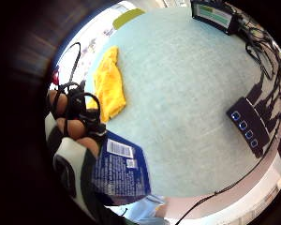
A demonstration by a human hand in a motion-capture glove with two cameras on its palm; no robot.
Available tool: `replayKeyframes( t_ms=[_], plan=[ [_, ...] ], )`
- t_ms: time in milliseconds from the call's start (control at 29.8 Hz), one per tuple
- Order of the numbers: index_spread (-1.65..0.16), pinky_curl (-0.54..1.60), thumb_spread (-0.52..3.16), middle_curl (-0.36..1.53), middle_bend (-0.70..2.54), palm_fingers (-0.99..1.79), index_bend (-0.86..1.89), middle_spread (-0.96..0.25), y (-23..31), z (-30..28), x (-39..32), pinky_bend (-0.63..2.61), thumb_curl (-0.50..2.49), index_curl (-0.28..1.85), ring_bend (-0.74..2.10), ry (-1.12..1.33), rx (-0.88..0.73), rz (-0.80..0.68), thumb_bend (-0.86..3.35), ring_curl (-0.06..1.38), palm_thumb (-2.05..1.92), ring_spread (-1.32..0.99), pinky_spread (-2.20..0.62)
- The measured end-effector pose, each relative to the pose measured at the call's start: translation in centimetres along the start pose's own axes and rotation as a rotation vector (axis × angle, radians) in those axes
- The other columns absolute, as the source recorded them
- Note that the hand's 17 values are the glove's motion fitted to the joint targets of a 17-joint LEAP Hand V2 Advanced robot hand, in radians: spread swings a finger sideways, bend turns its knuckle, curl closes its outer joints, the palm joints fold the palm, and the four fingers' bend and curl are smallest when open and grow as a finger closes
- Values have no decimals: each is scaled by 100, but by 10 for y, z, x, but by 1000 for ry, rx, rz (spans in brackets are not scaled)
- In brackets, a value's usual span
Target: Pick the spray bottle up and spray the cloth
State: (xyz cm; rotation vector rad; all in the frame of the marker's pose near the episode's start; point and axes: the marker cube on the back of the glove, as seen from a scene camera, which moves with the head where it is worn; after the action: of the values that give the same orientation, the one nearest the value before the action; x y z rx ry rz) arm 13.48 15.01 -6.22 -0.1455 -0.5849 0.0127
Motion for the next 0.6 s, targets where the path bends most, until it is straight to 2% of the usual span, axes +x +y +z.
replayKeyframes(
  t_ms=[201, 369, 603],
  plan=[
    [-23, 38, 53, 46, 20, 119, 15, -9, 6, -2, -24, 39, 69, 42, 53, -120, 82, -85, -3, 38, 98, -8, -2],
    [-23, 38, 53, 46, 20, 118, 16, -9, 13, 5, -73, 39, 69, 42, 53, -287, 173, -243, -3, 38, 98, -8, -2],
    [-24, 37, 55, 46, 19, 114, 15, -11, 12, 59, -150, 38, 69, 42, 51, -463, 180, -420, -3, 38, 98, -8, 0]
  ],
)
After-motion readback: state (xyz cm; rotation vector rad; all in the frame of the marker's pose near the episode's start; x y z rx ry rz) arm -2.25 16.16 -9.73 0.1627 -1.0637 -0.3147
